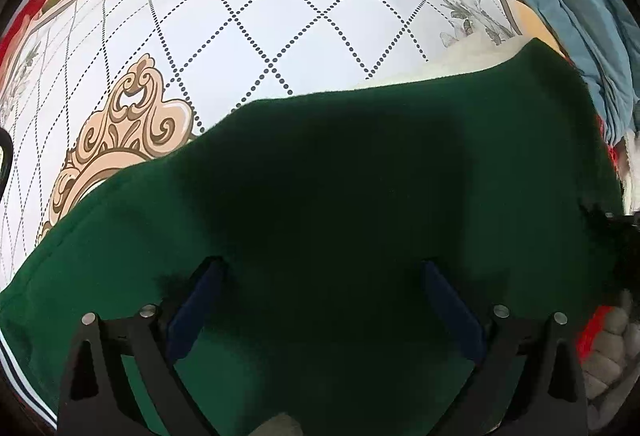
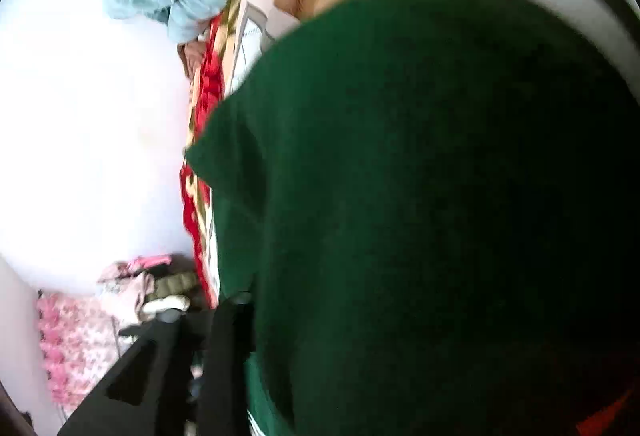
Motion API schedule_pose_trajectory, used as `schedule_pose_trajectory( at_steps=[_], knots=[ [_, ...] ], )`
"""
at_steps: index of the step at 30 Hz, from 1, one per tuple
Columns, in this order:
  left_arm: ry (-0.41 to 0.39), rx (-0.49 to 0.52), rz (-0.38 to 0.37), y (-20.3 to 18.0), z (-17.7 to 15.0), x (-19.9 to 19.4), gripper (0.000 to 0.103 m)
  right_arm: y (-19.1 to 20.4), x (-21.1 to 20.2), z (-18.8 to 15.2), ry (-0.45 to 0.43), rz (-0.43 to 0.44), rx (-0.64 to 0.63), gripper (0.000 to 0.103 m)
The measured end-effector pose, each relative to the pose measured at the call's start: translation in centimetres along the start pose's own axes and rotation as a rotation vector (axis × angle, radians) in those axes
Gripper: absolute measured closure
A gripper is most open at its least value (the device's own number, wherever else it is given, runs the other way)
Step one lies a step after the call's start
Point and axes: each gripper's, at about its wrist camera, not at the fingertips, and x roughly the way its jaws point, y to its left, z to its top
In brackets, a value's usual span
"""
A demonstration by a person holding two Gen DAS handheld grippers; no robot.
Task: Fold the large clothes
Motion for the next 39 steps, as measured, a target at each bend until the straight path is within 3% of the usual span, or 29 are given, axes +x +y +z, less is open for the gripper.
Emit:
schedule_pose_trajectory(
  at_steps=[4, 11, 14, 17, 21, 25, 27, 29, 32, 34, 35, 36, 38, 39],
  knots=[
    [-0.004, -0.028, -0.046, -0.1, 0.6, 1.2, 0.000, 5.6, -1.8, -2.0, -0.069, 0.012, -0.090, 0.084],
    [-0.041, -0.037, -0.096, 1.0, 0.2, 1.1, 0.000, 16.9, 0.1, -7.4, -0.031, -0.065, -0.352, 0.084],
    [-0.053, -0.086, -0.094, 3.2, -0.8, -1.3, 0.000, 22.4, 1.8, -11.7, -0.017, -0.150, -0.547, 0.084],
    [-0.139, -0.232, -0.097, 8.7, -3.9, -7.0, 0.000, 26.3, 3.1, -15.8, -0.004, -0.214, -0.699, 0.084],
    [-0.240, -0.443, -0.034, 18.6, -11.1, -15.0, 0.000, 30.2, 6.3, -25.5, 0.056, -0.287, -0.939, 0.084],
    [-0.270, -0.637, 0.090, 27.2, -21.1, -20.4, 0.000, 32.1, 12.0, -36.3, 0.134, -0.339, -1.208, 0.084],
    [-0.271, -0.705, 0.131, 29.1, -24.9, -21.5, 0.000, 32.0, 15.8, -42.8, 0.195, -0.362, -1.352, 0.084],
    [-0.269, -0.782, 0.169, 31.7, -29.0, -22.3, 0.000, 29.4, 18.3, -50.4, 0.292, -0.393, -1.454, 0.085],
    [-0.258, -0.848, 0.216, 33.1, -32.0, -22.6, 0.000, 25.8, 23.8, -57.2, 0.433, -0.466, -1.557, 0.084],
    [-0.270, -0.888, 0.212, 33.8, -33.1, -23.3, 0.000, 22.8, 27.3, -61.5, 0.544, -0.576, -1.628, 0.075],
    [-0.280, -0.896, 0.203, 33.7, -32.7, -23.5, 0.000, 22.1, 28.1, -63.0, 0.572, -0.612, -1.665, 0.063],
    [-0.300, -0.897, 0.185, 33.6, -32.6, -24.2, 0.000, 22.0, 28.2, -64.4, 0.583, -0.608, -1.699, 0.046],
    [-0.332, -0.880, 0.154, 33.5, -32.5, -26.0, 0.000, 22.7, 27.2, -66.0, 0.662, -0.538, -1.685, 0.026],
    [-0.358, -0.863, 0.128, 32.9, -31.6, -26.8, 0.000, 23.0, 26.8, -66.2, 0.695, -0.526, -1.666, 0.025]
  ],
)
